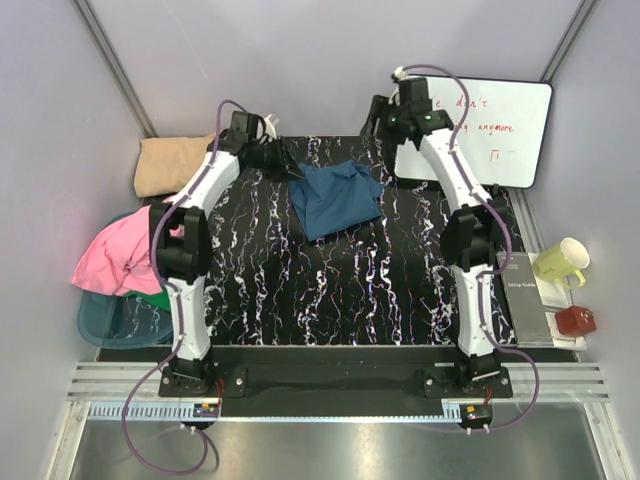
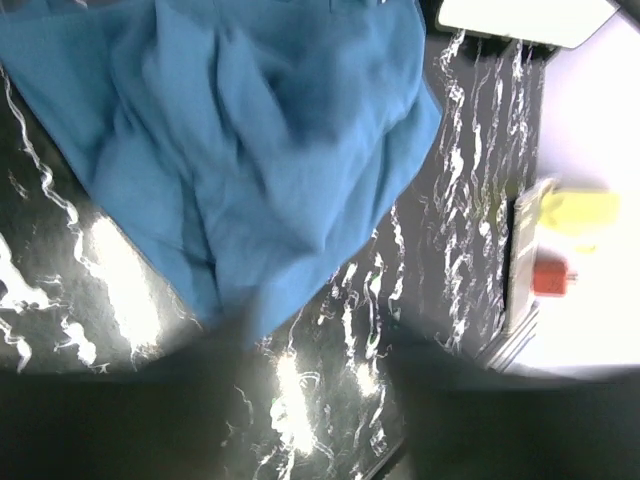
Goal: Fold and stack the t-shirts
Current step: Fold the long partially folded tshirt into a neat square
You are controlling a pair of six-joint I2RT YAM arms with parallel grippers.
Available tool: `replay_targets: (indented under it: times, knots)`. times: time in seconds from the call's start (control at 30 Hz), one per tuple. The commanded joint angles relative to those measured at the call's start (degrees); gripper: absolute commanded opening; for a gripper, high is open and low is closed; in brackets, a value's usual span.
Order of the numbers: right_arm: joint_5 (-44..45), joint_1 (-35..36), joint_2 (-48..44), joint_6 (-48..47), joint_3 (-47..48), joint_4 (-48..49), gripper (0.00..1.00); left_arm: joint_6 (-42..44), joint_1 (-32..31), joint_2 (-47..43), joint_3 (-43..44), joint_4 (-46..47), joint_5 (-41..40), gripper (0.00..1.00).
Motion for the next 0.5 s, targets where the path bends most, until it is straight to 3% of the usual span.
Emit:
replay_targets:
  times: [0.0,0.03,0.07,0.2,0.47]
  knots:
    - [-4.16,-1.64,-0.50,0.61,1.32,-3.61,0.43,-0.49,0.26,6.63,7.97,-1.77,-0.73,0.00]
    - [-5.48,-1.82,0.38,0.87,2.38,-4.23,0.11,-0.58,0.26,7.43,8.93,-1.77,-0.56,0.00]
    - [-8.45,-1.82,2.22,1.40,3.52,-4.93,0.00,-0.93,0.26,8.48,10.34,-1.85,-0.30,0.00]
    - [-16.91,-1.82,6.45,3.94,9.06,-7.13,0.00,-2.60,0.08,9.46,10.97,-1.07,0.32,0.00]
    - [-25.79,-1.64,8.22,6.59,6.44,-7.40,0.00,-4.71,-1.32,8.93,10.62,0.78,1.47,0.00]
